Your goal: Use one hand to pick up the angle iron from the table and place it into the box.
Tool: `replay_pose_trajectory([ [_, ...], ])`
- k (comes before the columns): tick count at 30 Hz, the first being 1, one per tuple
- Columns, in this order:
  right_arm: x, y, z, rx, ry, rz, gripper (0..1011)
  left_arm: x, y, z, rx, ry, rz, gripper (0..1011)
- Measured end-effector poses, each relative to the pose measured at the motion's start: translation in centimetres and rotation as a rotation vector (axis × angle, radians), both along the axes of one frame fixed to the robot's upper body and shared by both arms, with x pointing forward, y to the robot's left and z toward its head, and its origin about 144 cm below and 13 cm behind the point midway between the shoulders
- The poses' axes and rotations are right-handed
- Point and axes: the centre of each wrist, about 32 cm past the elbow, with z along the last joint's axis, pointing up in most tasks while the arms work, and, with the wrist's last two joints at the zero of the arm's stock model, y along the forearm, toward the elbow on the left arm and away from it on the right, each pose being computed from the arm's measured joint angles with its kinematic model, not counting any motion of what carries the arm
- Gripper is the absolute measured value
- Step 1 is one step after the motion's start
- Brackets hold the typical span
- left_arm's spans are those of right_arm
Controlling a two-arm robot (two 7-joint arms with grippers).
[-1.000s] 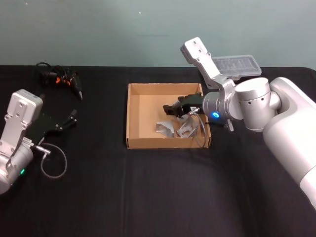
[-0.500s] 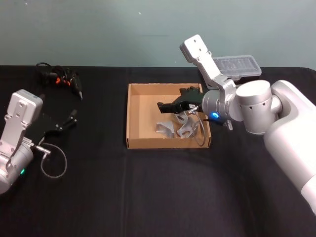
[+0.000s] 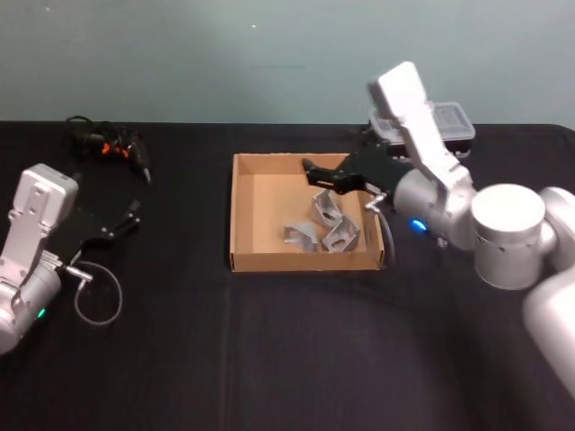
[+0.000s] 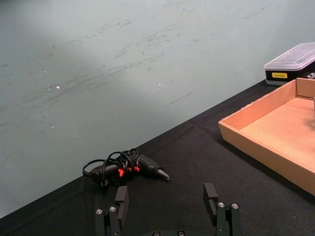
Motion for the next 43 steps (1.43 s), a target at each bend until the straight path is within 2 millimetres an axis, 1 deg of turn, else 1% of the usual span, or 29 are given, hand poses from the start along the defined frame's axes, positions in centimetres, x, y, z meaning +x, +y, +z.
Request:
replay_pose_trajectory([
  [2, -1.2, -0.6, -0.2, -0.007, -0.047, -0.005, 1002, 0.0, 0.0, 0.0, 0.000, 0.000, 0.000, 1000],
  [3, -1.2, -0.6, -0.2, -0.007, -0.047, -0.005, 1002, 0.0, 0.0, 0.0, 0.000, 0.000, 0.000, 1000],
  [9, -4.1, -2.3, -1.2, -0.021, -0.107, -0.034, 1002, 0.0, 0.0, 0.0, 0.000, 0.000, 0.000, 1000],
  [15, -5.8, -3.6, -2.3, -0.028, -0.131, -0.065, 1002, 0.0, 0.0, 0.0, 0.000, 0.000, 0.000, 1000],
  [16, -5.8, -3.6, -2.3, -0.028, -0.131, -0.065, 1002, 0.0, 0.0, 0.0, 0.000, 0.000, 0.000, 1000],
  [19, -6.6, -4.2, -3.0, -0.026, -0.144, -0.088, 1002, 0.0, 0.0, 0.0, 0.000, 0.000, 0.000, 1000],
  [24, -7.3, -4.8, -3.9, -0.024, -0.146, -0.110, 1002, 0.0, 0.0, 0.0, 0.000, 0.000, 0.000, 1000],
  [43, -7.1, -4.6, -3.6, -0.024, -0.148, -0.104, 1002, 0.0, 0.0, 0.0, 0.000, 0.000, 0.000, 1000],
])
